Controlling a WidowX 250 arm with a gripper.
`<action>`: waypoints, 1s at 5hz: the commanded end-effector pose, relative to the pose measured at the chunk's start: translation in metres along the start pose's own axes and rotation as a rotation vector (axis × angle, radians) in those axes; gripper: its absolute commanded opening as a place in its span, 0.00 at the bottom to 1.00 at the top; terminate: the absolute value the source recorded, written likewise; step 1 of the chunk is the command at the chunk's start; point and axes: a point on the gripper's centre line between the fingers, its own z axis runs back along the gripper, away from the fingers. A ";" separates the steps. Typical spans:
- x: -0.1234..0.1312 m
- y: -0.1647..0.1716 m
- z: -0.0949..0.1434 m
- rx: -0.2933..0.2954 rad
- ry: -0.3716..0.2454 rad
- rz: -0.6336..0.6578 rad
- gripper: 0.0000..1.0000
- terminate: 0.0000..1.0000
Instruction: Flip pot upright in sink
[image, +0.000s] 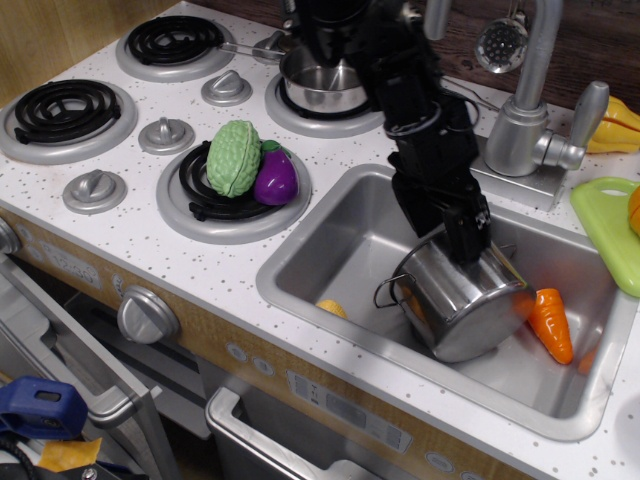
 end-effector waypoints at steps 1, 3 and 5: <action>0.003 -0.004 0.000 -0.079 -0.086 0.029 1.00 0.00; 0.011 -0.023 -0.009 -0.149 -0.165 0.141 1.00 0.00; 0.022 -0.056 -0.014 -0.110 -0.197 0.250 1.00 0.00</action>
